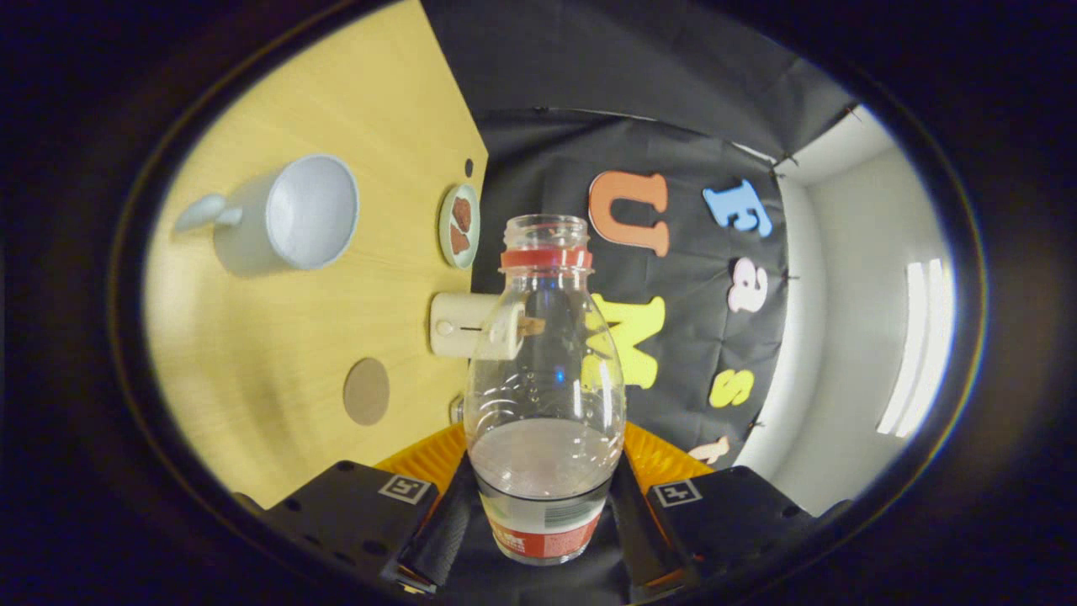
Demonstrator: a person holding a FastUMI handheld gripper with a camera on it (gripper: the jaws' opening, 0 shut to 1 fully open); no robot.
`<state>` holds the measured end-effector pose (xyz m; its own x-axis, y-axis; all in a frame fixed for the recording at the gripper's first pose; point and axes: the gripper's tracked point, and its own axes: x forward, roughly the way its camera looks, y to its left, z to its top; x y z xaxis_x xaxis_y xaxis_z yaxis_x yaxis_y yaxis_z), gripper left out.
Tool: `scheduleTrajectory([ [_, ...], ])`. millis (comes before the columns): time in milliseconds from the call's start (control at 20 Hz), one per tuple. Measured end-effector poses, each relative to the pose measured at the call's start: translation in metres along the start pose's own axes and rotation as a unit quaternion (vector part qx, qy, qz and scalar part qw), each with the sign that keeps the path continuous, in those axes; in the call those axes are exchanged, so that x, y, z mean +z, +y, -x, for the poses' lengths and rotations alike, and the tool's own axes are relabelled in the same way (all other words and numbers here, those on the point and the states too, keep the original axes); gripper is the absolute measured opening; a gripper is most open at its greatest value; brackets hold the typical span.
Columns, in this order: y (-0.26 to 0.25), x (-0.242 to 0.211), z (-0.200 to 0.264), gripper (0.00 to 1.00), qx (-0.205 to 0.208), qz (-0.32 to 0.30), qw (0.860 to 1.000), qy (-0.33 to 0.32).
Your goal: Take the bottle from table, then pour the juice into the cup, finally place the bottle on the coaster
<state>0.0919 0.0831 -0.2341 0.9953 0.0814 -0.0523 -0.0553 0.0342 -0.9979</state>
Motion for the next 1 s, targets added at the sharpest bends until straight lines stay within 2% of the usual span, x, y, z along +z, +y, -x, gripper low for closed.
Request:
scheduleTrajectory([
  [150,-0.001,-0.004,0.000,0.81,0.018,-0.115,0.993,0.020],
  [250,-0.005,-0.008,-0.002,0.81,0.026,-0.198,0.979,0.034],
  [400,-0.012,-0.009,-0.008,0.81,0.047,-0.318,0.945,0.055],
  [500,-0.024,-0.009,-0.011,0.81,0.040,-0.375,0.924,0.058],
  [600,-0.033,-0.012,-0.022,0.81,0.032,-0.422,0.904,0.061],
  [800,-0.034,-0.009,-0.040,0.81,0.020,-0.517,0.854,0.051],
  [1000,-0.028,-0.011,-0.065,0.81,0.003,-0.575,0.818,0.032],
])
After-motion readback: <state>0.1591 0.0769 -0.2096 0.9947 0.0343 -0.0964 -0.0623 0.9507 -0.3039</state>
